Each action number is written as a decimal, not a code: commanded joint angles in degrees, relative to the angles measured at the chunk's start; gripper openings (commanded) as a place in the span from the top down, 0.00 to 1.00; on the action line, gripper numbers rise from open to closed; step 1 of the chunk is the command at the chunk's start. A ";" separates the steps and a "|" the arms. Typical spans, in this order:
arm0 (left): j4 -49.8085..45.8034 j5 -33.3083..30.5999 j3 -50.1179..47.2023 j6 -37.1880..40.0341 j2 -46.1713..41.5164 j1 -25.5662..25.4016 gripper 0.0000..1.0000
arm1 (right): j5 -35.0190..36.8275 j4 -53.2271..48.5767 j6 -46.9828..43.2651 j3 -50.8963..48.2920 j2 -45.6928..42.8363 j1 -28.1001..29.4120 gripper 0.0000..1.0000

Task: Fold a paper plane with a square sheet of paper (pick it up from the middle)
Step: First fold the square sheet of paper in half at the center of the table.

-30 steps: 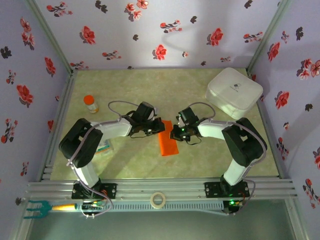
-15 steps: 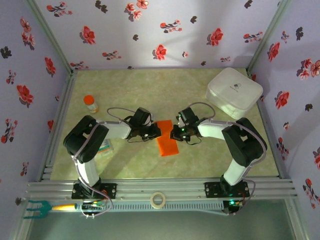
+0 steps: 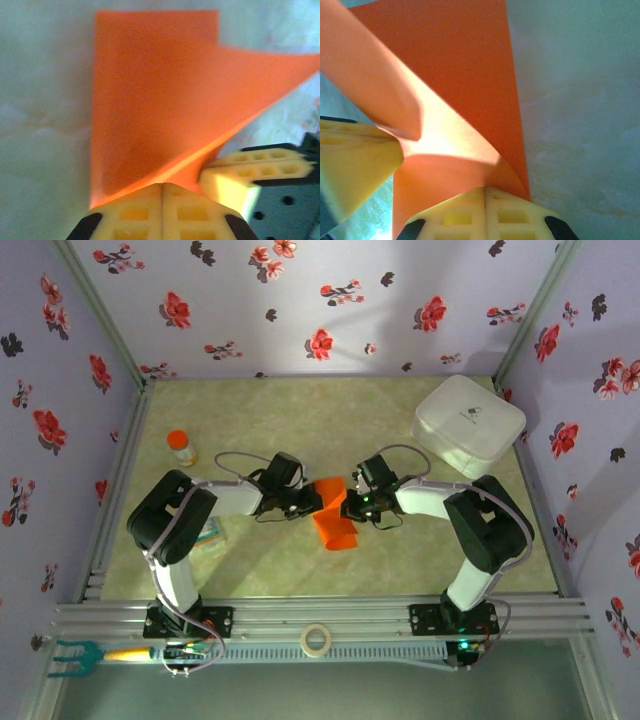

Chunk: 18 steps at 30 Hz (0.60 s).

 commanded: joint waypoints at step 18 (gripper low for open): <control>-2.06 0.92 2.29 1.73 6.79 4.13 1.00 | 4.62 -5.43 1.16 -3.33 2.24 -0.47 1.00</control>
